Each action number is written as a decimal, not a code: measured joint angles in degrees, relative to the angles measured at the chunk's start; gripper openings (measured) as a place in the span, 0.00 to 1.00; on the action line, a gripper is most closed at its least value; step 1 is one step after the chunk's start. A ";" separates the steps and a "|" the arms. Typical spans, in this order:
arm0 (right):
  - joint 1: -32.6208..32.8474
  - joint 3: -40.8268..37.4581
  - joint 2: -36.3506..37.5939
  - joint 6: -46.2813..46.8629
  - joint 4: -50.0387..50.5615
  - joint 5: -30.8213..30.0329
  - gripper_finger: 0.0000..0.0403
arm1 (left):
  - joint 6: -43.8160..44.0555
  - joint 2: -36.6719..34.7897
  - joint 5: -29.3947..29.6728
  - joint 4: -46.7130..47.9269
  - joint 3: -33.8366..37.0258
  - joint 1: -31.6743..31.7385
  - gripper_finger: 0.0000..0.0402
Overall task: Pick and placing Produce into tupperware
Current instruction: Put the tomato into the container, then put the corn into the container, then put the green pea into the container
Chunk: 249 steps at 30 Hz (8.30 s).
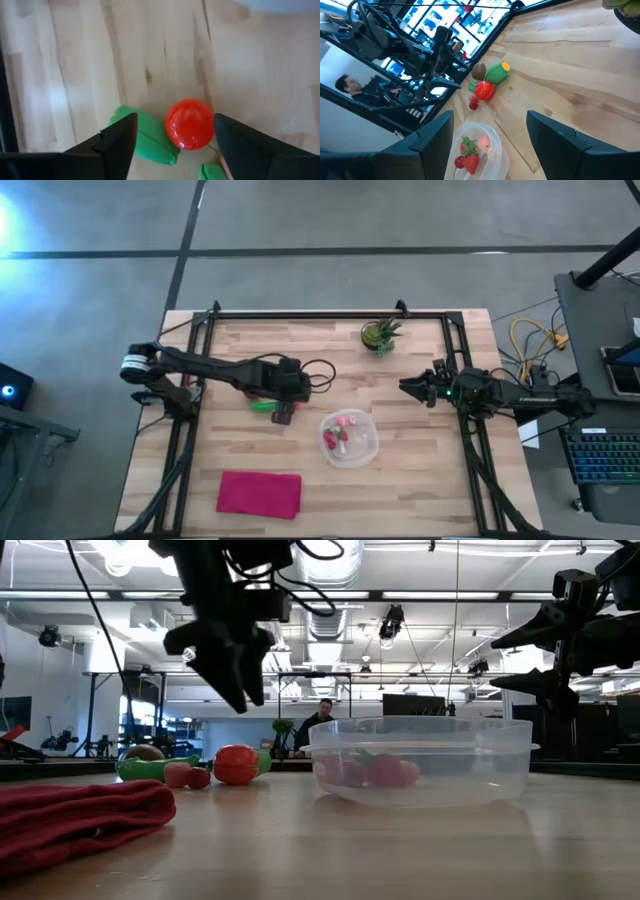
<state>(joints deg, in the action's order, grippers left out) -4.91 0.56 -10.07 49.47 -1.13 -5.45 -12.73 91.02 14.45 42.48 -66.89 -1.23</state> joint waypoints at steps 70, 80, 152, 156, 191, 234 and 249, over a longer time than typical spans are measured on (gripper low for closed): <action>0.01 0.02 -1.77 -0.43 0.04 -0.11 0.60 | 0.33 9.75 -26.00 -23.89 -12.29 -1.18 0.61; 0.00 -0.02 -3.22 1.29 -0.25 -0.13 0.60 | 7.97 18.14 -24.26 -27.54 -14.38 -3.49 0.67; 0.00 -0.02 -7.25 2.58 -0.31 -0.59 0.60 | 27.27 14.04 -8.12 0.24 -0.18 14.58 0.58; 0.00 -0.02 -7.34 2.58 -0.31 -0.61 0.60 | 27.35 12.65 -8.13 1.90 -2.18 14.42 0.52; 0.01 -0.02 -7.71 3.58 -0.44 -0.62 0.60 | 35.39 24.89 -34.77 -25.17 -20.73 -6.46 0.53; 0.02 0.00 -8.86 5.57 0.02 0.13 0.60 | 11.19 -0.74 -3.88 15.39 -2.00 -4.01 0.78; 0.02 0.00 -8.85 4.55 0.20 1.18 0.60 | 18.33 -13.00 -5.07 -0.19 23.96 -3.25 0.78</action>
<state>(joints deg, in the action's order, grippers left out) -4.89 0.56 -18.92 54.02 -0.93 -4.27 5.60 78.02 9.38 42.29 -42.93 -4.48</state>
